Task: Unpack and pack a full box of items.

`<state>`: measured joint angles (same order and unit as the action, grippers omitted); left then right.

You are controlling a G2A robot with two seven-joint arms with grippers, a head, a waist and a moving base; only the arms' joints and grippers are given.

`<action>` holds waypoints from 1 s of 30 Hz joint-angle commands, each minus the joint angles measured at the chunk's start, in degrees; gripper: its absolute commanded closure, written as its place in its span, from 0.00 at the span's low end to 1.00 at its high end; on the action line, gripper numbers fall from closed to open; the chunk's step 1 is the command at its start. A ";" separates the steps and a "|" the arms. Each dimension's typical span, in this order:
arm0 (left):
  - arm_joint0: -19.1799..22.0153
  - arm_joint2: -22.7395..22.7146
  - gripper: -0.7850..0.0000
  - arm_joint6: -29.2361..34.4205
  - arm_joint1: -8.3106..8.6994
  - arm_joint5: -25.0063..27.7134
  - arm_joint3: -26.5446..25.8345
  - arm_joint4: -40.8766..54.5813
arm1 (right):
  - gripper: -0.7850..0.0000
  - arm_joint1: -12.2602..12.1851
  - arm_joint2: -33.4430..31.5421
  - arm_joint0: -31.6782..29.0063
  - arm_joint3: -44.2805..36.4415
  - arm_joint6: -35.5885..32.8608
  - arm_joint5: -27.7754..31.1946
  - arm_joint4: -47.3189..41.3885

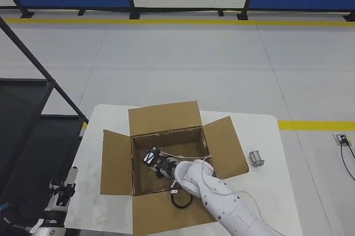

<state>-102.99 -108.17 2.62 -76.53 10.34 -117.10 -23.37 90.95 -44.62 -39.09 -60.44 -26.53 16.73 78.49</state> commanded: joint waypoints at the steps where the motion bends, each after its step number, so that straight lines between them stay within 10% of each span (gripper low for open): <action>1: 0.00 0.00 0.00 0.00 0.00 0.00 0.00 0.00 | 1.00 -1.49 -2.68 -5.05 -8.14 1.59 -2.15 2.79; 7: 0.00 0.00 0.00 0.00 0.00 0.00 0.00 0.00 | 1.00 -4.84 -9.33 -18.60 -24.42 9.87 -2.85 8.78; 15: 0.01 0.01 0.00 0.60 0.05 0.57 0.03 -0.13 | 1.00 -4.96 -9.64 -19.11 -24.94 9.30 -2.82 8.90; 30: -11.03 -5.83 0.00 0.00 1.29 25.63 1.92 -23.81 | 1.00 -8.88 -23.30 -36.54 -41.26 36.04 6.35 6.68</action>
<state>-112.84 -113.91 2.54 -75.26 34.84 -114.88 -45.99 82.32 -66.84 -74.39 -100.94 9.48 22.42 85.04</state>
